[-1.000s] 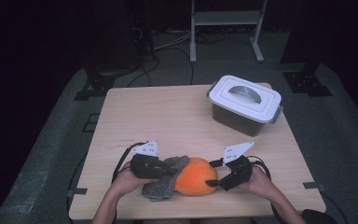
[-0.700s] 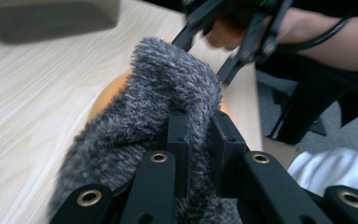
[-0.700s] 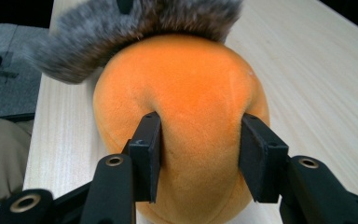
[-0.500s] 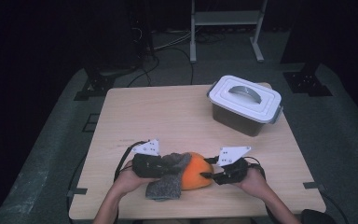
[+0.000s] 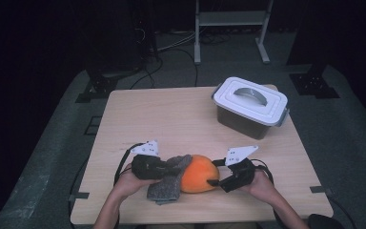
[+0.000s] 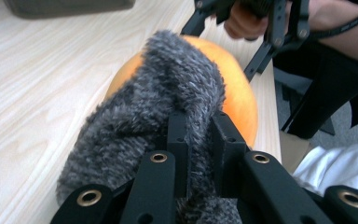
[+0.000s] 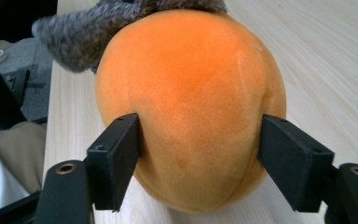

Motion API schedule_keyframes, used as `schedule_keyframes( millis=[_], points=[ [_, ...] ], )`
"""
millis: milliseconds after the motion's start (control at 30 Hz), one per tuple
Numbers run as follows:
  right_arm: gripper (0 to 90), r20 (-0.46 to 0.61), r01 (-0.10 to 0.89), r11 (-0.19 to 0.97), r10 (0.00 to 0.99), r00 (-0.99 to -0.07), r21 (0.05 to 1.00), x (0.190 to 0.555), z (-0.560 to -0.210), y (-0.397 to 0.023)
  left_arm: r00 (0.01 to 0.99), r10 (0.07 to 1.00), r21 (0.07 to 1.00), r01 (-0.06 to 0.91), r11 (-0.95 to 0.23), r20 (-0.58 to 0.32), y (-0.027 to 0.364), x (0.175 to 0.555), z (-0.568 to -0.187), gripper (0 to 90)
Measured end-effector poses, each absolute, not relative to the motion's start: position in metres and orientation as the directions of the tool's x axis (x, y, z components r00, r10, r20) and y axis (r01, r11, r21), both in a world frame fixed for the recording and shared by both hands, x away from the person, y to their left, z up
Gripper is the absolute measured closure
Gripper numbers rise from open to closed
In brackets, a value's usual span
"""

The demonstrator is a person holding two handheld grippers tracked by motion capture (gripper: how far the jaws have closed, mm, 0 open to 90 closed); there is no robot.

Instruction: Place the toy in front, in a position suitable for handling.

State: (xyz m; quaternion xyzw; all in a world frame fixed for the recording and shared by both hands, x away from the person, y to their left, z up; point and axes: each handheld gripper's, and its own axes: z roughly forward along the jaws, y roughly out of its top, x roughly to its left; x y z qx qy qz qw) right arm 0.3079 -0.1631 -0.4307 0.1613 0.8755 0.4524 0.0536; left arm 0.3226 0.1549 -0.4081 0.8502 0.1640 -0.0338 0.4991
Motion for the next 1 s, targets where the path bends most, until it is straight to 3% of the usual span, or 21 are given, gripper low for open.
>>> schedule_keyframes(
  millis=[267,433,533,700,800,900,1000],
  points=[
    [34.7,-0.025,0.181,0.547,0.348,-0.937,0.818,0.302,-0.429,-0.148,0.962,0.202,0.845,0.259,-0.468,-0.182,0.136,0.314,-0.402,80.0],
    [32.2,0.045,0.227,0.515,0.342,-0.939,0.827,0.308,-0.430,-0.155,0.955,0.231,0.836,0.276,-0.473,-0.185,0.141,0.316,-0.402,80.0],
    [29.9,0.034,0.222,0.520,0.347,-0.937,0.825,0.306,-0.429,-0.151,0.957,0.215,0.833,0.276,-0.479,-0.194,0.138,0.315,-0.405,80.0],
    [42.2,-0.012,0.181,0.541,0.333,-0.943,0.822,0.302,-0.431,-0.150,0.954,0.228,0.843,0.280,-0.459,-0.193,0.142,0.317,-0.402,80.0],
    [43.6,-0.011,0.180,0.557,0.322,-0.947,0.811,0.305,-0.433,-0.155,0.945,0.278,0.840,0.288,-0.460,-0.172,0.152,0.320,-0.400,79.5],
    [40.5,0.043,0.221,0.544,0.320,-0.946,0.809,0.311,-0.435,-0.162,0.933,0.291,0.831,0.330,-0.448,-0.213,0.160,0.324,-0.409,79.5],
    [29.0,0.097,0.252,0.536,0.301,-0.949,0.806,0.315,-0.431,-0.164,0.935,0.250,0.819,0.343,-0.459,-0.251,0.154,0.324,-0.416,79.5]
  ],
)
